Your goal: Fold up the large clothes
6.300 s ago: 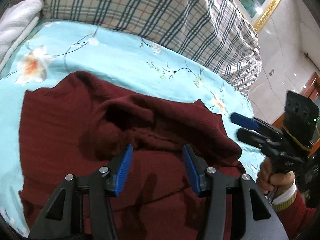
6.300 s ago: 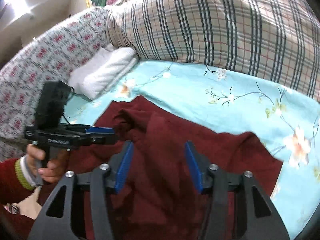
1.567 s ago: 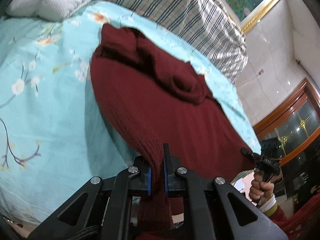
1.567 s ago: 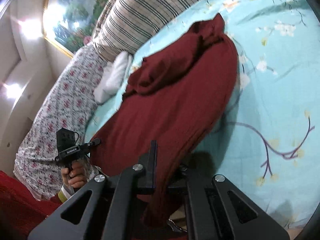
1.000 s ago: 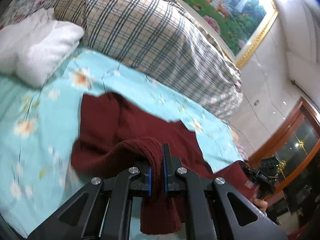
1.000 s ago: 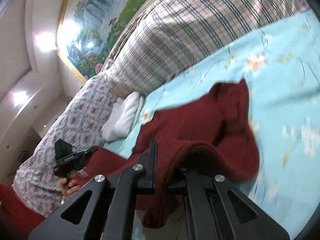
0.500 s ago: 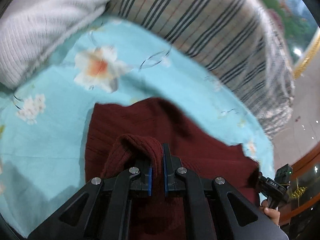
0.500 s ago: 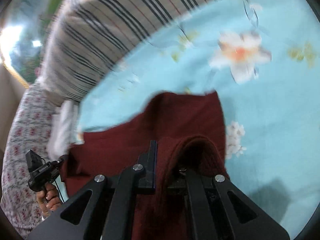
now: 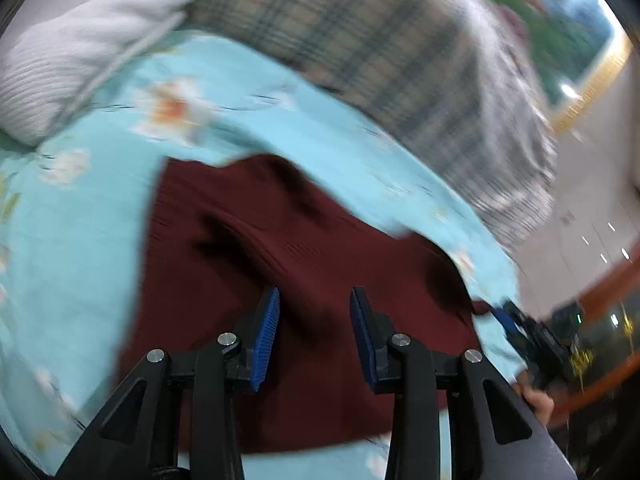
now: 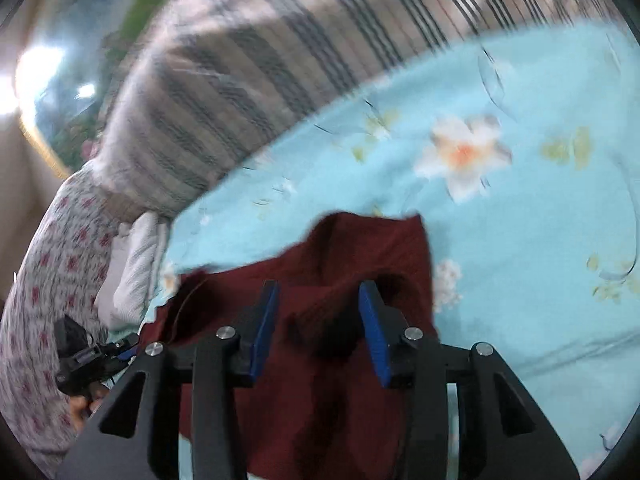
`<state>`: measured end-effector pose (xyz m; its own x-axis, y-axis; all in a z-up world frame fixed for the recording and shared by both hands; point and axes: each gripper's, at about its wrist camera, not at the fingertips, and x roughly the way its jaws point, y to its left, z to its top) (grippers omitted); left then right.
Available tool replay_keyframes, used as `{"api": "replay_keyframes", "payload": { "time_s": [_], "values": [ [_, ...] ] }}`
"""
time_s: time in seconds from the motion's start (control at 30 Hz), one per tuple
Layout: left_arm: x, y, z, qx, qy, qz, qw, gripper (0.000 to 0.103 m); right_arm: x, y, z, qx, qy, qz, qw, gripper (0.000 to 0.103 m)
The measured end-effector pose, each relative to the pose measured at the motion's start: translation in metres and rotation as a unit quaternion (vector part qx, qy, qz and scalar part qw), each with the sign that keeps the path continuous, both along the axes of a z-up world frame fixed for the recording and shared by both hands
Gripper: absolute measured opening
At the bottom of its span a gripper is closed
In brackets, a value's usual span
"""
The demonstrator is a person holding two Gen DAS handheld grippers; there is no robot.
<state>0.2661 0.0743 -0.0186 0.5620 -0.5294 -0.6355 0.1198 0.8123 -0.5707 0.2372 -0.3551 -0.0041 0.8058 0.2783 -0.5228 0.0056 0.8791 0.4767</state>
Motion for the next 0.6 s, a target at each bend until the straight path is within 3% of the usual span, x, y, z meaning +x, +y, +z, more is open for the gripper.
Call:
{"api": "replay_keyframes", "payload": {
  "time_s": [0.13, 0.2, 0.3, 0.4, 0.5, 0.6],
  "values": [
    [-0.006, -0.061, -0.005, 0.033, 0.005, -0.092, 0.9952, 0.041, 0.009, 0.052, -0.003, -0.041, 0.029, 0.104, 0.993, 0.044],
    [0.002, -0.078, -0.011, 0.070, 0.004, -0.103, 0.9922, 0.040, 0.021, 0.068, -0.015, -0.073, 0.056, 0.126, 0.988, 0.044],
    [0.031, -0.070, -0.021, 0.093, 0.009, -0.075, 0.9928, 0.039, 0.040, 0.052, -0.032, -0.080, 0.086, 0.094, 0.989, 0.044],
    [0.063, -0.040, -0.028, 0.092, 0.021, -0.029, 0.9951, 0.029, 0.056, 0.004, -0.052, -0.073, 0.119, 0.005, 0.990, 0.043],
    [0.081, -0.006, -0.032, 0.144, 0.024, 0.043, 0.9883, 0.029, 0.056, -0.029, -0.058, -0.014, 0.103, -0.035, 0.994, 0.039],
    [0.083, 0.026, -0.034, 0.125, 0.027, 0.079, 0.9886, 0.029, 0.045, -0.029, -0.051, -0.018, 0.087, -0.051, 0.995, 0.040]
  ]
}}
